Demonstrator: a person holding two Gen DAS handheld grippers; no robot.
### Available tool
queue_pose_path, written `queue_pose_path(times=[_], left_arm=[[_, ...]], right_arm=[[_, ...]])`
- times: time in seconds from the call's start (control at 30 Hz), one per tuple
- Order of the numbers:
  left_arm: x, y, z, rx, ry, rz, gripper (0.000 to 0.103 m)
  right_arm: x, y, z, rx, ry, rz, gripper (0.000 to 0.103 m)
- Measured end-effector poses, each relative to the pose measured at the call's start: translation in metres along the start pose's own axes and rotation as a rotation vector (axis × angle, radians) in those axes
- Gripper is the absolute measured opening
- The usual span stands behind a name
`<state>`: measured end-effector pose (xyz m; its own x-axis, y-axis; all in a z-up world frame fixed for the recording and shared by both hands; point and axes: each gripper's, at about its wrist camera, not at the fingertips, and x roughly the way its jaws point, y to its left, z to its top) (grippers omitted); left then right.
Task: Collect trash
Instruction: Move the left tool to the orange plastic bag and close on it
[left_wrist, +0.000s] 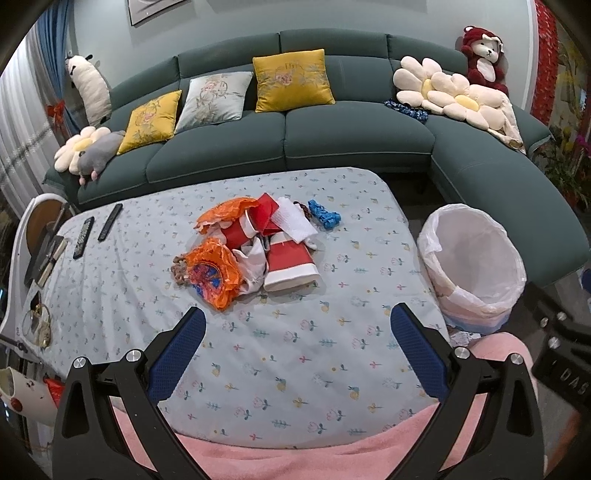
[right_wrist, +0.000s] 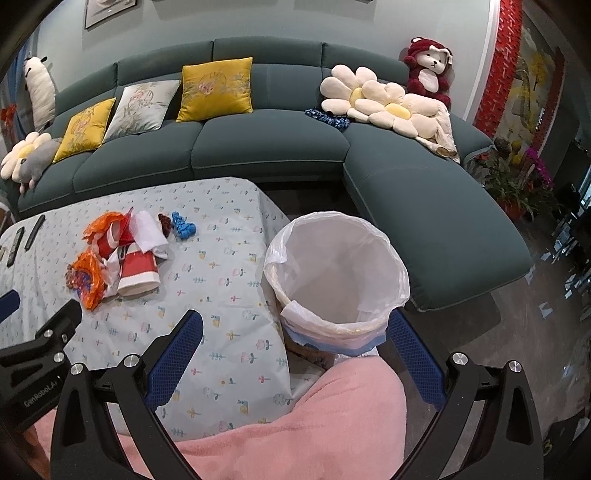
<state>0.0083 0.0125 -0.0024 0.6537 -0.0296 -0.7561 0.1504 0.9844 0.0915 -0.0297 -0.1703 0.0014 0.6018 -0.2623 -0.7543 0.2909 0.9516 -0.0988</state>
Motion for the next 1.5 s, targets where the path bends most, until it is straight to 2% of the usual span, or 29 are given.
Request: queue_pose_path(times=[0.2, 0.37, 0.6, 0.83, 1.07, 1.33, 1.4, 1.43, 1.5], left_arm=[[0.016, 0.015, 0.002, -0.034, -0.002, -0.019, 0.095], [0.042, 0.047, 0.002, -0.111, 0.031, -0.007, 0.093], [0.078, 0.098, -0.003, -0.198, 0.088, 0.021, 0.093], [0.116, 0.139, -0.002, -0.278, 0.145, -0.016, 0.093], [0.162, 0.158, 0.0, -0.375, 0.218, -0.075, 0.092], [0.21, 0.15, 0.003, -0.376, 0.302, -0.151, 0.059], [0.217, 0.148, 0.002, -0.375, 0.315, -0.17, 0.044], [0.221, 0.147, 0.001, -0.374, 0.324, -0.181, 0.039], [0.226, 0.147, -0.001, -0.377, 0.34, -0.204, 0.019]], right_arm=[[0.008, 0.006, 0.01, 0.008, -0.02, -0.008, 0.096], [0.023, 0.021, 0.02, -0.009, -0.021, -0.004, 0.096], [0.049, 0.062, 0.034, -0.058, -0.001, 0.062, 0.096], [0.075, 0.111, 0.042, -0.102, 0.04, 0.121, 0.096], [0.103, 0.144, 0.044, -0.128, 0.078, 0.14, 0.096], [0.138, 0.165, 0.042, -0.116, 0.15, 0.155, 0.096], [0.143, 0.17, 0.042, -0.116, 0.158, 0.158, 0.096], [0.145, 0.173, 0.042, -0.117, 0.161, 0.161, 0.096], [0.149, 0.178, 0.042, -0.119, 0.166, 0.169, 0.096]])
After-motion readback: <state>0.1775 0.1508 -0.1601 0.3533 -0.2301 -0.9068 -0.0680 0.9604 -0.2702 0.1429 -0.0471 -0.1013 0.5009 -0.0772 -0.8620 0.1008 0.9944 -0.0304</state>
